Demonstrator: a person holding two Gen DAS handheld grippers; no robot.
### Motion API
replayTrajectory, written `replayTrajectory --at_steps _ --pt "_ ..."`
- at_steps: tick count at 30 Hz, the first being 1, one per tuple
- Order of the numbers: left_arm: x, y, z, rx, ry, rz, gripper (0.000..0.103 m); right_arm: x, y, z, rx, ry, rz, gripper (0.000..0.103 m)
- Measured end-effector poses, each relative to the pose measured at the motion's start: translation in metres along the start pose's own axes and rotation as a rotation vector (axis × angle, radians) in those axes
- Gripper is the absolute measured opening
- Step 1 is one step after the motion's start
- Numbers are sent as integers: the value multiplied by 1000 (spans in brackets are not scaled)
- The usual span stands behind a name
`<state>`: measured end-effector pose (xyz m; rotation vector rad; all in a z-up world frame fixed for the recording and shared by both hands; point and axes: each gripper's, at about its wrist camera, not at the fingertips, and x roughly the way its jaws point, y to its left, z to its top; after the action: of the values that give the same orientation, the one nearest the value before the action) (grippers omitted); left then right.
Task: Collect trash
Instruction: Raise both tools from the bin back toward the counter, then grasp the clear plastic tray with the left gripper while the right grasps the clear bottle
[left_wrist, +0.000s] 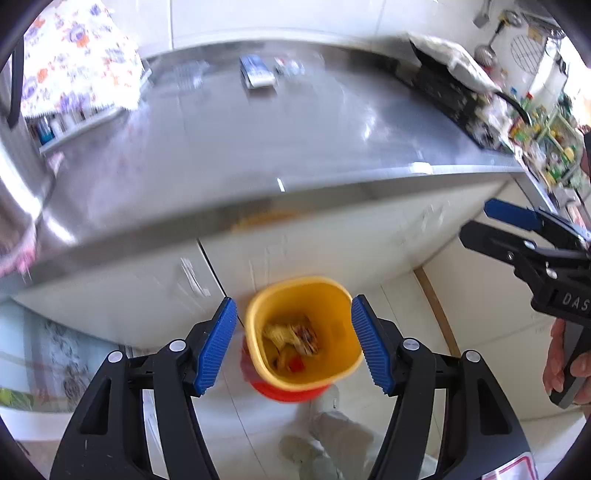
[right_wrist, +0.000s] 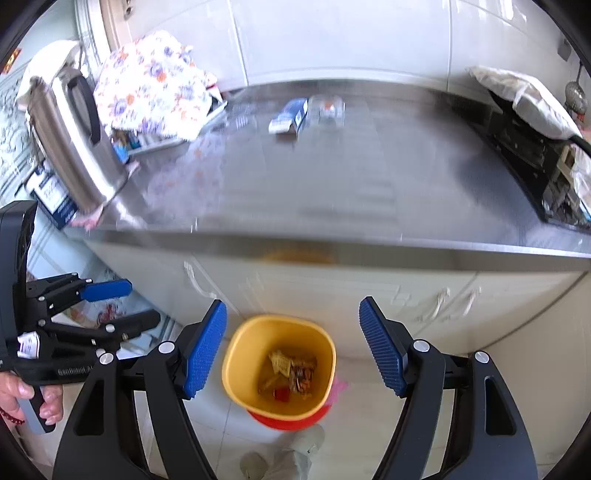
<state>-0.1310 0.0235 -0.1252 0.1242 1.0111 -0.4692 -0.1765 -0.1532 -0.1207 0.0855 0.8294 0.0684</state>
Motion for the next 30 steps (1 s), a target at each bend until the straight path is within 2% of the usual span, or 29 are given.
replayTrajectory --at_steps 10,22,30 --pt "12 30 83 -20 -54 45 67 28 -20 80 -13 -69 15 75" --pt "39 52 154 -57 -54 100 67 87 -32 152 7 -60 48 76" --pt "69 88 205 -56 -45 96 67 124 -32 195 57 -66 11 77"
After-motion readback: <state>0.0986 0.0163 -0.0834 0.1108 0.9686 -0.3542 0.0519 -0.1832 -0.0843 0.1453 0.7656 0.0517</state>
